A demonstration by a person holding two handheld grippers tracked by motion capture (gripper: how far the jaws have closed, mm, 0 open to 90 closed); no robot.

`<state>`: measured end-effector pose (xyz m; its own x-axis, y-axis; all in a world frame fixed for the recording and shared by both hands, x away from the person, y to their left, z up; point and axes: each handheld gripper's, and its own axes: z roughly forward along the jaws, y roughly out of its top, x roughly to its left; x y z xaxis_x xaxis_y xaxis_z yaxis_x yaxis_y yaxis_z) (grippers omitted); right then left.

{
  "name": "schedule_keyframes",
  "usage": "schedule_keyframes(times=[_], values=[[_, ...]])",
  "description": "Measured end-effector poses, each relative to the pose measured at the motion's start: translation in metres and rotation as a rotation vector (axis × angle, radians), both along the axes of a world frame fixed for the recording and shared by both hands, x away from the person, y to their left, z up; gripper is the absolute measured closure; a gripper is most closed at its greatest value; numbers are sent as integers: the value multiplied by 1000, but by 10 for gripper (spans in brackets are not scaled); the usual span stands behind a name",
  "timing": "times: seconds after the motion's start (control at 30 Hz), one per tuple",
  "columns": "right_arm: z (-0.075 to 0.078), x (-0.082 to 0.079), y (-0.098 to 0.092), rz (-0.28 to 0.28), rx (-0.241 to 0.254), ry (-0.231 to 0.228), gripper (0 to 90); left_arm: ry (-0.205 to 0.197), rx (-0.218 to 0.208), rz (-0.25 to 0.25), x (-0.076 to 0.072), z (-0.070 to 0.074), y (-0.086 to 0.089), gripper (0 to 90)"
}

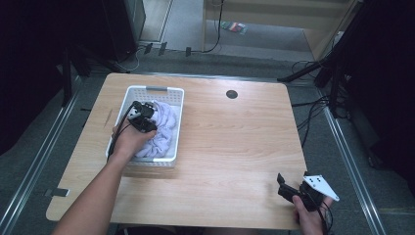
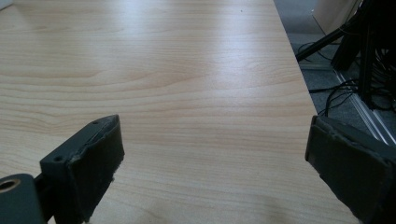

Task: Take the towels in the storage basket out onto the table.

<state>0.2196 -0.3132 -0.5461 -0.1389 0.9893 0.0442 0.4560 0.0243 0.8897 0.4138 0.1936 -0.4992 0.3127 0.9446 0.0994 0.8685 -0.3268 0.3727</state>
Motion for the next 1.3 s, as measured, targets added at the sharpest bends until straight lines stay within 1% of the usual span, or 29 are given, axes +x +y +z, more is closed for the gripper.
schedule_keyframes(times=[0.07,0.1,0.23,0.37,0.4,0.47,0.63,0.7,0.83,1.13,1.3], values=[[0,0,0,0,0,-1,47,2,-25,4,1,2,4,632],[0,0,0,0,0,-2,47,-2,-30,7,1,3,4,634],[0,0,0,4,0,-4,47,0,-32,-4,0,8,5,635],[0,0,0,5,-3,-5,47,0,-56,-13,0,14,6,634],[0,0,0,4,-3,-4,46,-8,-61,-12,0,15,6,634],[0,0,0,4,-3,-4,47,-10,-65,-18,0,19,6,633],[0,0,0,-1,-1,-1,47,-39,-72,-26,1,35,6,632],[0,0,0,-1,-1,0,47,-40,-71,-33,1,43,5,631],[0,0,0,1,-4,-4,47,-64,-73,-36,0,56,5,628],[0,0,0,1,-3,-4,46,-86,-64,-49,0,88,6,622],[0,0,0,1,-4,-4,46,-94,-51,-55,-1,101,4,620]])
